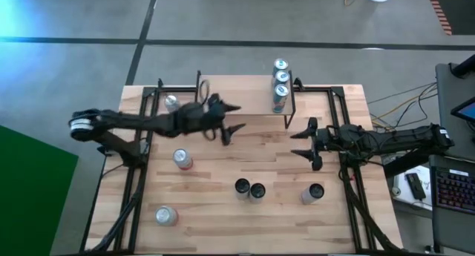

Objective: Place canned beverage on shelf
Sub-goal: Put the right white pink soda can on the shelf

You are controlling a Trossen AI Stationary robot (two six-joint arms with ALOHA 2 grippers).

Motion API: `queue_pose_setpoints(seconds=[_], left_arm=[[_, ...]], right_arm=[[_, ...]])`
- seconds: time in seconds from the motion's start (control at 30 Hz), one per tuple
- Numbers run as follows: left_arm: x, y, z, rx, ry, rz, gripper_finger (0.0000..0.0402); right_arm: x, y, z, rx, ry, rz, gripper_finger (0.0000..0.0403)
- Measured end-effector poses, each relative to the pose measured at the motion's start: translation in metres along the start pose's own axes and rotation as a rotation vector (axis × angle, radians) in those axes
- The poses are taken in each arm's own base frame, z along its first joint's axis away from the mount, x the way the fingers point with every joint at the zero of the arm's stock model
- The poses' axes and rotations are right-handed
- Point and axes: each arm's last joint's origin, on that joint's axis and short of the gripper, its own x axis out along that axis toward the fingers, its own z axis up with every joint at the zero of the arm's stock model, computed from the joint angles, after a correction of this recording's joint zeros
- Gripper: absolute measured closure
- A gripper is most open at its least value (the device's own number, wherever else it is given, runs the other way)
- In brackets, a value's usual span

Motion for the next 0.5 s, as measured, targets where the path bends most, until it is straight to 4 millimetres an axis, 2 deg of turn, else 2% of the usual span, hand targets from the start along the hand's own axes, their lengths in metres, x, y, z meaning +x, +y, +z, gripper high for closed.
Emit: queue_pose_setpoints(seconds=[0.13,0.23,0.37,0.5], left_arm=[[-0.027,-0.015,-0.016,-0.015,-0.006,-0.018,0.0104],[-0.036,-0.022,-0.022,-0.016,-0.013,-0.048,0.0104],[-0.036,-0.024,-0.025,-0.02,-0.003,-0.051,0.0104],[-0.027,-0.027,-0.031,-0.027,0.031,-0.052,0.0104]], right_arm=[[0.002,0.005,0.005,-0.033,-0.059,0.168,0.0165],[0.007,0.008,0.015,-0.056,-0.176,0.261,0.0165],[0.017,0.009,0.021,-0.04,-0.204,0.292,0.0165],[0.03,0.007,0.038,-0.008,-0.072,0.233,0.0165]])
